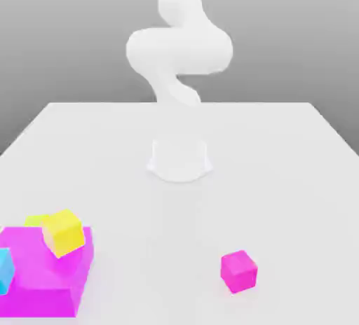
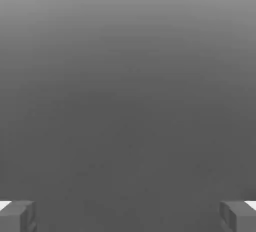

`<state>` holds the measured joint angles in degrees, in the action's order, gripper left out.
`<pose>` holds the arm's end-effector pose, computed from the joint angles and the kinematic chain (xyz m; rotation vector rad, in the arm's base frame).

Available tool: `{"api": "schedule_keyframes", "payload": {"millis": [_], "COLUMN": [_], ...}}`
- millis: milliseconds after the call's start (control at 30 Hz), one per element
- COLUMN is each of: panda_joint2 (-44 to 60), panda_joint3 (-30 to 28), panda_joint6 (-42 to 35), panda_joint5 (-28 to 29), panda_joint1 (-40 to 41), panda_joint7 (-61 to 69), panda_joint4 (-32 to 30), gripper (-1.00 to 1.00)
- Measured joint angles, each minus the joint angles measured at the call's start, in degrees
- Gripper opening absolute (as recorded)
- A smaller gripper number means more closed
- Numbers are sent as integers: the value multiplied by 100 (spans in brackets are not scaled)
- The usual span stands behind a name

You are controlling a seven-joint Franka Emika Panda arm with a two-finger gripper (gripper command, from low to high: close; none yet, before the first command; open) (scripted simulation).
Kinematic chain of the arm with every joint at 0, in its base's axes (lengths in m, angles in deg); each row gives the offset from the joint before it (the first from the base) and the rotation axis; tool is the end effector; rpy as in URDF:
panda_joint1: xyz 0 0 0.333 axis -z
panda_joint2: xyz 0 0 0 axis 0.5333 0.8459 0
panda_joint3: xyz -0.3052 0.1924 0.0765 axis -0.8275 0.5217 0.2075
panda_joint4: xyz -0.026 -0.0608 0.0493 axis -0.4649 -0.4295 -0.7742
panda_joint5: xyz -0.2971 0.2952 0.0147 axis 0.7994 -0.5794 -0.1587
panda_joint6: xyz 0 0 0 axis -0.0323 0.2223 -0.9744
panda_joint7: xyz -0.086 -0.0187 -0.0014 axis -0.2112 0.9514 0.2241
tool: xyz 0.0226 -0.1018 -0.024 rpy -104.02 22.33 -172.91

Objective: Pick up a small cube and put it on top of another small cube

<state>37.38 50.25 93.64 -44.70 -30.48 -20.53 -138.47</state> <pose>0.3728 -0.0311 0.7036 -2.5443 1.0560 -0.9913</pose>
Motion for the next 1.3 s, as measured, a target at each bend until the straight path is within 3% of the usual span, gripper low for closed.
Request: {"api": "schedule_keyframes", "payload": {"millis": [267,500,600,700,933,967,1200,1300], "panda_joint2": [1654,3091,3753,4440,5931,6095,6117,5630], "panda_joint3": [-965,-2018,-2387,-2356,-1093,-921,-887,-1317], "panda_joint6": [885,1691,2052,2389,3352,3482,3488,3122], "panda_joint5": [678,573,116,-678,-2316,-2431,-2444,-1992], "panda_joint1": [526,863,1109,1525,2741,2888,2919,2591], "panda_joint7": [1273,2860,3838,5053,6718,6813,6823,6469], "panda_joint4": [-665,-1249,-1506,-1754,-1666,-1626,-1621,-1746], "gripper": [0,0,0,0,0,-100,-100,-100]}}
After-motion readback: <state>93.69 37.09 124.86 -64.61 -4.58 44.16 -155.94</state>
